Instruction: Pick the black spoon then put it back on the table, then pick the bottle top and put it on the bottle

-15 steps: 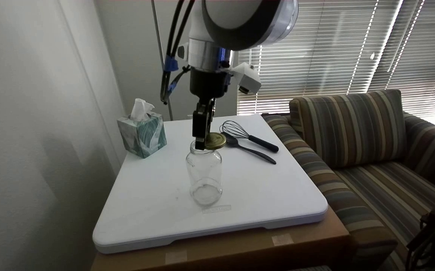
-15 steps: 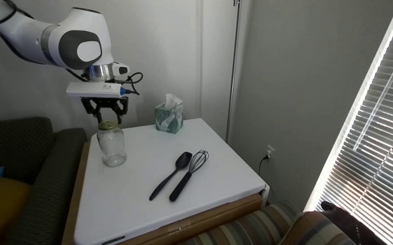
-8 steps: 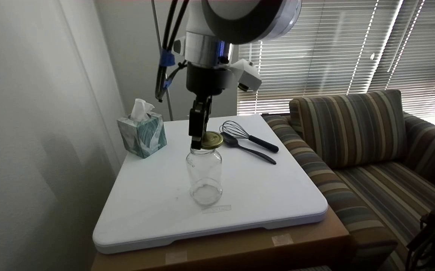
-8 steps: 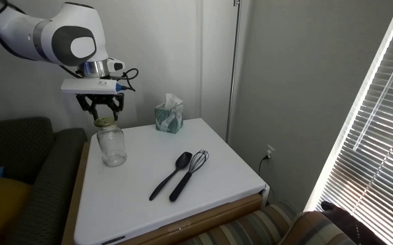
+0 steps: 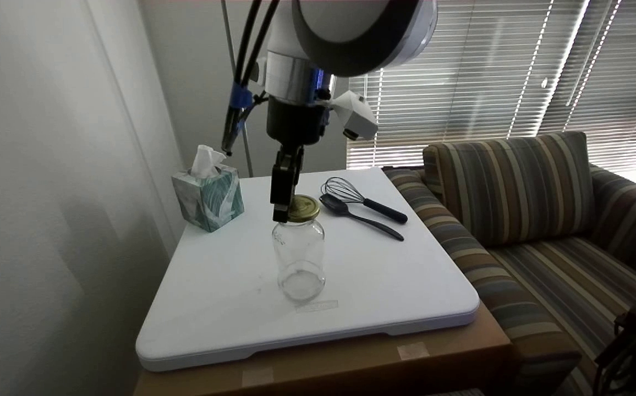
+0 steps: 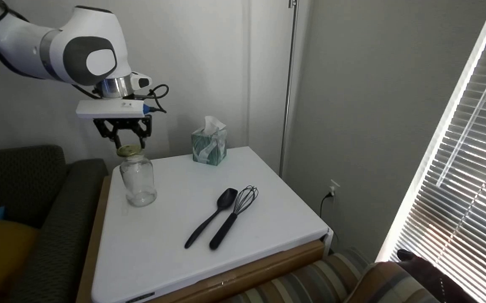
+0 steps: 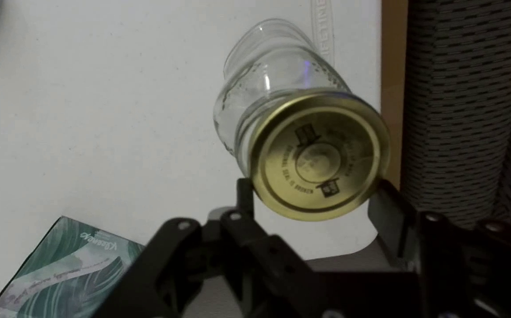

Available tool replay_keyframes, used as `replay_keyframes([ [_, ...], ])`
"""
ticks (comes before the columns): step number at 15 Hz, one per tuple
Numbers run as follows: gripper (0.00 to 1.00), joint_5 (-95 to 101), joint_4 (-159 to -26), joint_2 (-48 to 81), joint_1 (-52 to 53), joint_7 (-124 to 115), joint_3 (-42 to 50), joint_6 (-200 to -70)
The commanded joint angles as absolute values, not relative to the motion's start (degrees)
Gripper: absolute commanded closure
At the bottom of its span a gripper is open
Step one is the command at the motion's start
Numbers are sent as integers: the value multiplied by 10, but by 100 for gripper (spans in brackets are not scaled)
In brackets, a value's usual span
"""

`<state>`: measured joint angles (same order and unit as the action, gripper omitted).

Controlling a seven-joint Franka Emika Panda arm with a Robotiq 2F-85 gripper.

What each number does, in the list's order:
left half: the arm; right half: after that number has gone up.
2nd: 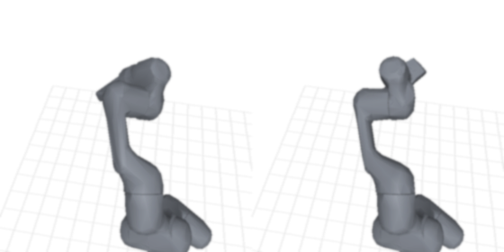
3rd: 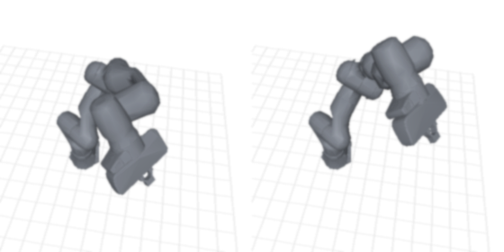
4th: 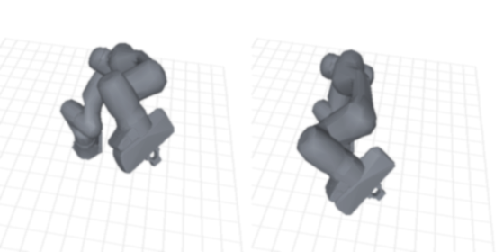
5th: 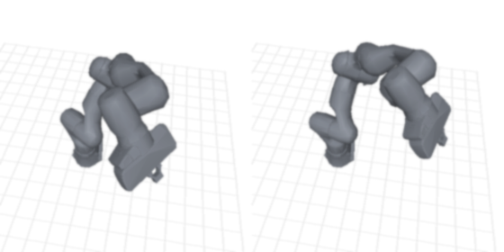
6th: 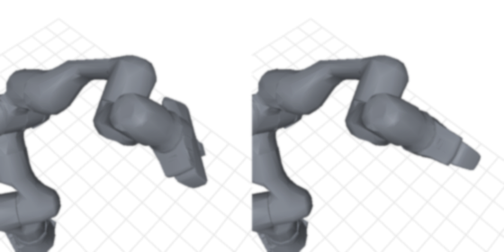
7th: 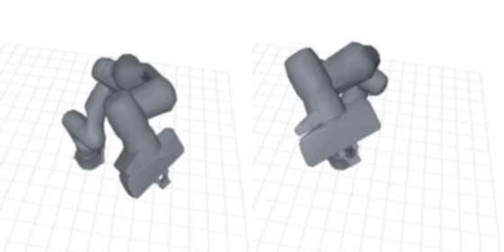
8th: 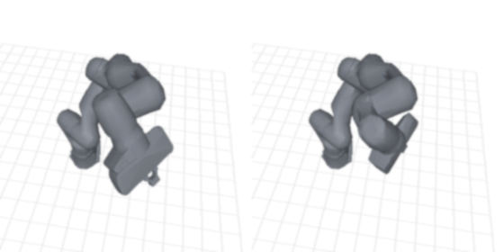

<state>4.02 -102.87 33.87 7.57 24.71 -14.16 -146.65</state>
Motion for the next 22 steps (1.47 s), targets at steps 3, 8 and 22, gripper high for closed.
replay_keyframes([
  [3, 58, 55, -1023, 356, 71, 264, -146, -1499],
  [8, 58, 58, -1016, 364, 73, 261, -143, -1493],
  [22, 58, 39, -1009, 381, 48, 270, -151, -1491],
])
